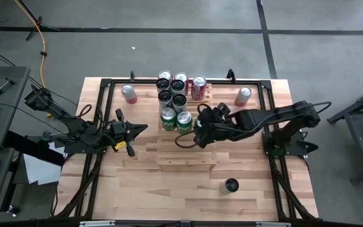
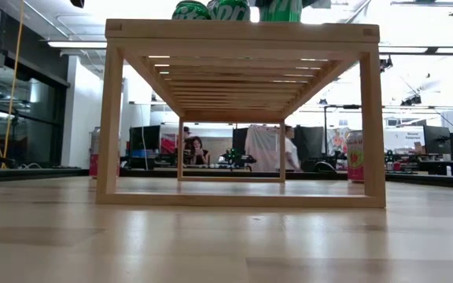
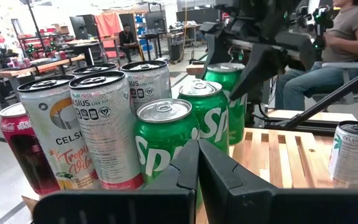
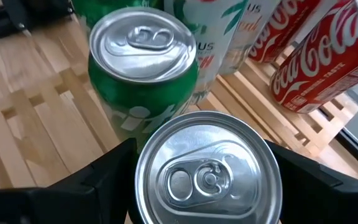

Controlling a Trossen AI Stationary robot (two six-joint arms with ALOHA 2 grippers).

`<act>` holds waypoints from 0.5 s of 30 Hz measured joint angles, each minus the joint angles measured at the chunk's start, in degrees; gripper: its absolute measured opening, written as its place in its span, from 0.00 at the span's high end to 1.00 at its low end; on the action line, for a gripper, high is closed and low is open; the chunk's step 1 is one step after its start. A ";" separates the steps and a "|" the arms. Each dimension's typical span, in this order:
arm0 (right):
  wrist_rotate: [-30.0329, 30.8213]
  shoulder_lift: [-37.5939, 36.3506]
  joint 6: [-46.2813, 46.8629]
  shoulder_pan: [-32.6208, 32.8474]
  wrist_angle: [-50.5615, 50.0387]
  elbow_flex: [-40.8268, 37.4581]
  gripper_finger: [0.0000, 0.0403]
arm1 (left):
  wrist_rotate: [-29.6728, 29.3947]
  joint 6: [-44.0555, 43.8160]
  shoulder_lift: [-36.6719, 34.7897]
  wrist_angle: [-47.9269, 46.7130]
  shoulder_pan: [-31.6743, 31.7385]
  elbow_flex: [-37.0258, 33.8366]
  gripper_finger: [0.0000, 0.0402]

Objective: Place canned beverage on shelf
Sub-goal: Align the top green sprite soda can with the other green sprite soda can on the shelf

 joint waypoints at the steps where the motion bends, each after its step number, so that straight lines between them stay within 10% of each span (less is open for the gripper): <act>1: -0.25 0.24 -0.01 -0.17 -0.02 0.00 0.30 | 0.01 0.00 0.00 -0.01 0.00 0.00 1.00; 15: -0.71 0.55 0.00 -0.55 0.27 -0.04 0.30 | 0.01 -0.01 0.00 -0.01 -0.01 0.00 1.00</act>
